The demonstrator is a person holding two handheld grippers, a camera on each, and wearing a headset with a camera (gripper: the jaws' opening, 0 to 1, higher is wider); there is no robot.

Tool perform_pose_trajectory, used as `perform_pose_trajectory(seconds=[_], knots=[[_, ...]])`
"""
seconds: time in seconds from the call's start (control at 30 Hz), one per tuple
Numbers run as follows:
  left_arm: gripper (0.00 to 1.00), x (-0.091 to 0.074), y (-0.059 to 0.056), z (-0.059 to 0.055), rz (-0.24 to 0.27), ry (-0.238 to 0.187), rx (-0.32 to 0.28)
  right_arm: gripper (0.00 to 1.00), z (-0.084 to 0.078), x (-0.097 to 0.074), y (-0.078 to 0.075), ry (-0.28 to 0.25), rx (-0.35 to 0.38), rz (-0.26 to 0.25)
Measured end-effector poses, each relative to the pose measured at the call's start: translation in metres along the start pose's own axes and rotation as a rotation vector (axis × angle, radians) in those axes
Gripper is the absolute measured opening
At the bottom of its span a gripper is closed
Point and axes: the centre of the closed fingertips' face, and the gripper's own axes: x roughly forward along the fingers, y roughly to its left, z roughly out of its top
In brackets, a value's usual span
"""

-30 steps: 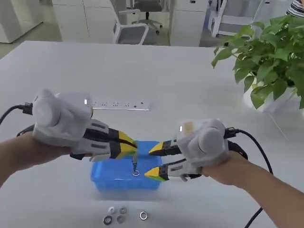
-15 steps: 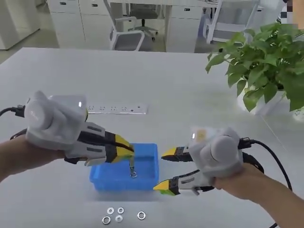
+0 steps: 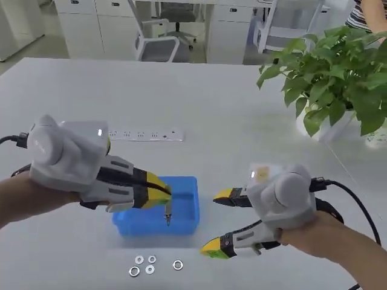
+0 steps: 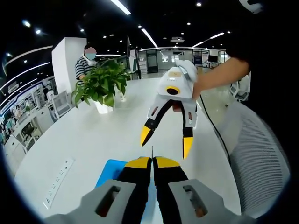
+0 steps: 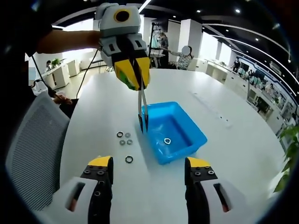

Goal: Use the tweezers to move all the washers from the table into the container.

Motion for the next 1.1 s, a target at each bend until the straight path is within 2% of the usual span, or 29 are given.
perform_pose_trajectory(seconds=[0.2, 0.6, 0.87, 1.1], knots=[[0.06, 0.007, -0.01, -0.002, -0.026, -0.012, -0.006, 0.71, -0.004, 0.0, 0.008, -0.003, 0.03, 0.011], [0.06, 0.016, -0.019, -0.011, -0.064, -0.014, -0.007, 0.8, -0.015, 0.003, 0.018, 0.011, 0.053, 0.018], [0.06, 0.021, -0.025, -0.016, -0.085, -0.019, -0.012, 0.88, -0.01, 0.005, 0.016, -0.032, 0.062, -0.005], [0.06, 0.025, -0.029, -0.021, -0.103, -0.021, -0.016, 0.98, -0.011, 0.008, 0.015, -0.044, 0.077, -0.02]])
